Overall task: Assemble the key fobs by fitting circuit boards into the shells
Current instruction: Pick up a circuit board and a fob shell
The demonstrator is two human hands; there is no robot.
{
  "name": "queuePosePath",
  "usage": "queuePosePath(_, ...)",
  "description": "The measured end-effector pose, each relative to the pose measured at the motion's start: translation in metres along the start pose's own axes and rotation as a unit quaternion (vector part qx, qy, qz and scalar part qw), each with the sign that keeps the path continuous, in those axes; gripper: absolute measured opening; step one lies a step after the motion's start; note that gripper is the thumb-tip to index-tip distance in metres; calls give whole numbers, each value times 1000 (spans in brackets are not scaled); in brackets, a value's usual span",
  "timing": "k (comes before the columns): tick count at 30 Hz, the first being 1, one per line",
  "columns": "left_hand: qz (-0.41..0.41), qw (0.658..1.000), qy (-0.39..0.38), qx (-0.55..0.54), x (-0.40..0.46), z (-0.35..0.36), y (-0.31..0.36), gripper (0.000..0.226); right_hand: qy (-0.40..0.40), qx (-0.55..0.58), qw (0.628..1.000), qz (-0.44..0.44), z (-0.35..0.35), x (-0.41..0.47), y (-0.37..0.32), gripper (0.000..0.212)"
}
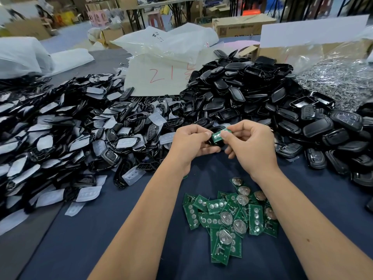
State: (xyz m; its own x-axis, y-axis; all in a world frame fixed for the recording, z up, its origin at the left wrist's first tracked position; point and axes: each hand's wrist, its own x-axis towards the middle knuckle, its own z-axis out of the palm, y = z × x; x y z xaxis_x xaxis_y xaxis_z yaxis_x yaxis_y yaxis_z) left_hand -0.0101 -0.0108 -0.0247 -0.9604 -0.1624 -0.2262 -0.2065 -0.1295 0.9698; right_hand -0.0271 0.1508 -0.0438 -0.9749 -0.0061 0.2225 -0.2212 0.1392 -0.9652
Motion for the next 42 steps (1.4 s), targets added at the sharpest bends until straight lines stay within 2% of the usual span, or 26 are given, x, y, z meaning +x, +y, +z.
queuePosePath(3, 2, 1000, 13, 9, 1, 0, -1, 15, 10, -54, 998, -8, -1, 0, 0, 10)
queuePosePath(10, 25, 999, -4, 29, -1, 1, -3, 10, 20, -89, 996, 21, -2, 1, 0, 16)
queuePosePath(19, 41, 997, -34, 57, -3, -2, -1, 9, -64, -94, 987, 110, -10, 3, -5, 30)
queuePosePath(25, 72, 978, -83, 175, -3, -14, 3, 8, -115, -200, 972, 45, -15, -2, -15, 15)
queuePosePath(28, 94, 968, -107, 208, -3, -18, 6, 12, -135, -202, 970, 7, -16, -4, -23, 21)
queuePosePath(33, 135, 970, -44, 199, -2, -10, 3, 18, -120, -168, 978, 36, -12, -6, -22, 35)
queuePosePath(37, 153, 957, -45, 242, -3, -10, 2, 13, -118, -175, 974, 76, -11, -5, -18, 48)
queuePosePath(40, 173, 952, -25, 253, -4, -10, 2, 7, -135, -182, 968, 105, -11, -3, -16, 45)
queuePosePath(42, 189, 948, 7, 257, -3, -12, 3, 8, -146, -221, 960, 89, -10, -3, -17, 41)
